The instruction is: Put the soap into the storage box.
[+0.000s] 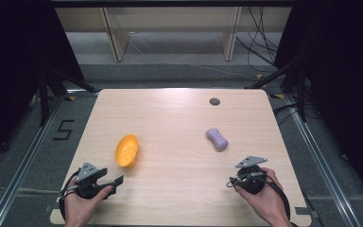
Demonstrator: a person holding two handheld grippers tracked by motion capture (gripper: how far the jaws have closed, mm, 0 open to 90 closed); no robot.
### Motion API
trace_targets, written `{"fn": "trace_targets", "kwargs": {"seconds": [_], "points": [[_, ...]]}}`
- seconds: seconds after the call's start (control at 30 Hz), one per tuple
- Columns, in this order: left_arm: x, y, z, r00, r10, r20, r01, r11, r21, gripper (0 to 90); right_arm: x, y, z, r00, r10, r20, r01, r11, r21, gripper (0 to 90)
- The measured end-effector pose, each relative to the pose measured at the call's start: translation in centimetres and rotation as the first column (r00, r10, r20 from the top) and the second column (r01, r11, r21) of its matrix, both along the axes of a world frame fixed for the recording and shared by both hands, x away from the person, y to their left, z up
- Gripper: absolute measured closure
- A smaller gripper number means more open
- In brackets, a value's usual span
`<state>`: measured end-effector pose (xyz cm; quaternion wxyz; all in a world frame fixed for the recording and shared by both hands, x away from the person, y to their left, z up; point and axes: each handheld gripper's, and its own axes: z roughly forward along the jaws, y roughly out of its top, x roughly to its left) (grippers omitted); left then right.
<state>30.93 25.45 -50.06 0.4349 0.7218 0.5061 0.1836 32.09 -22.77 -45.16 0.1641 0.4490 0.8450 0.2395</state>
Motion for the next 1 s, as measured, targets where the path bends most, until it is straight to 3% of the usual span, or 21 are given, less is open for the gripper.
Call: {"fn": "trace_targets", "kwargs": {"seconds": [0.3,0.33,0.43,0.73,1.0], "points": [[-0.1,0.1,0.1,1.0000,-0.005,0.002,0.005,1.0000,-0.004,24.1,2.1,0.3,0.7,0.9973,-0.011,-0.073,0.009,0.9995,-0.030,49.5],[-0.2,0.2,0.1,1.0000,0.000,0.000,0.000,1.0000,0.003,24.1,2.6,0.5,1.2,0.9927,-0.031,-0.116,0.027,0.9990,-0.035,49.9],[-0.1,0.1,0.1,1.0000,-0.007,-0.001,0.007,1.0000,-0.002,24.1,3.3,0.8,1.6,0.9920,-0.036,-0.121,0.031,0.9987,-0.040,50.5],[-0.2,0.0,0.2,1.0000,-0.003,0.002,0.003,1.0000,0.002,24.0,7.5,1.9,3.2,0.9778,-0.039,-0.206,0.023,0.9965,-0.080,48.6],[-0.3,0.1,0.2,1.0000,-0.004,0.001,0.004,1.0000,0.001,24.0,9.1,2.6,3.3,0.9683,-0.028,-0.248,0.005,0.9954,-0.096,47.8]]}}
